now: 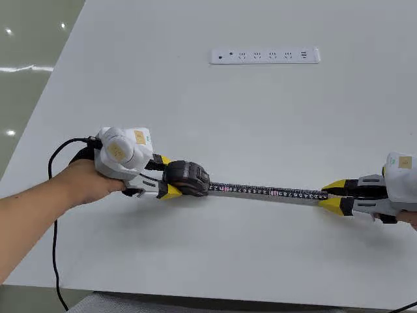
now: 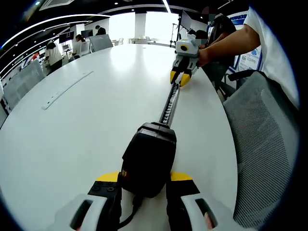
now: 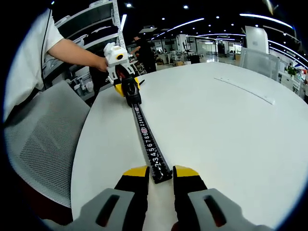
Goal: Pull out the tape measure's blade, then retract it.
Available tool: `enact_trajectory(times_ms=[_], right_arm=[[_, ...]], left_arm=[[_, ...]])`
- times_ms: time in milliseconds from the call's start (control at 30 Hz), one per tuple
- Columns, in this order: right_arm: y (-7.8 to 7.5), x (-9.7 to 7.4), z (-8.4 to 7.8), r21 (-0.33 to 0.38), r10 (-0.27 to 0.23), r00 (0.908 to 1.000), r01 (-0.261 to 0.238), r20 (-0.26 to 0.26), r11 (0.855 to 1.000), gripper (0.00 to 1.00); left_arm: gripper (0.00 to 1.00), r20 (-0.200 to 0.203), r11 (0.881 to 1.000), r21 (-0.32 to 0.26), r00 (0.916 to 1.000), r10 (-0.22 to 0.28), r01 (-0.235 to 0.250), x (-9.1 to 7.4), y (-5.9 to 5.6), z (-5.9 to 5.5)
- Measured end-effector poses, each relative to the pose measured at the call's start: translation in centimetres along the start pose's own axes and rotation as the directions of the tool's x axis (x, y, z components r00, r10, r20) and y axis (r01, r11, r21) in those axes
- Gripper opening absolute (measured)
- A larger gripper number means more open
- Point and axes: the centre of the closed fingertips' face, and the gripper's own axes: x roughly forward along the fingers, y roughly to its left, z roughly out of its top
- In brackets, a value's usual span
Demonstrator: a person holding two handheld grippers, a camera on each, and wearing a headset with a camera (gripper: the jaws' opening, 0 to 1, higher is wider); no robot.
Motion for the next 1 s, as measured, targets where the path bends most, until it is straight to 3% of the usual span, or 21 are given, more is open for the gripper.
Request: enact_trajectory(times_ms=[300, 533, 800, 1000], right_arm=[[0.1, -0.5, 0.3, 0.021, -0.019, 0.9997, 0.019, 0.013, 1.0, 0.25], [0.4, -0.7, 0.8, 0.027, -0.043, 0.9988, 0.043, 0.022, 0.999, 0.27], [0.8, -1.3, 1.1, 0.04, -0.071, 0.9972, 0.07, 0.024, 0.997, 0.31], [1.3, -1.9, 2.0, 0.074, -0.089, 0.9941, 0.084, 0.062, 0.994, 0.35]], left_arm=[[0.42, 0.023, 1.0, -0.03, 0.9997, 0.008, -0.007, -0.3, -0.4, 0.5], [0.5, 0.049, 0.998, -0.035, 0.9973, 0.054, -0.052, -1.0, -0.1, 1.0], [0.57, 0.097, 0.992, -0.101, 0.9917, 0.085, -0.075, -1.5, -0.5, 1.4], [0.6, 0.114, 0.987, -0.135, 0.9879, 0.105, -0.09, -2.1, -0.9, 1.5]])
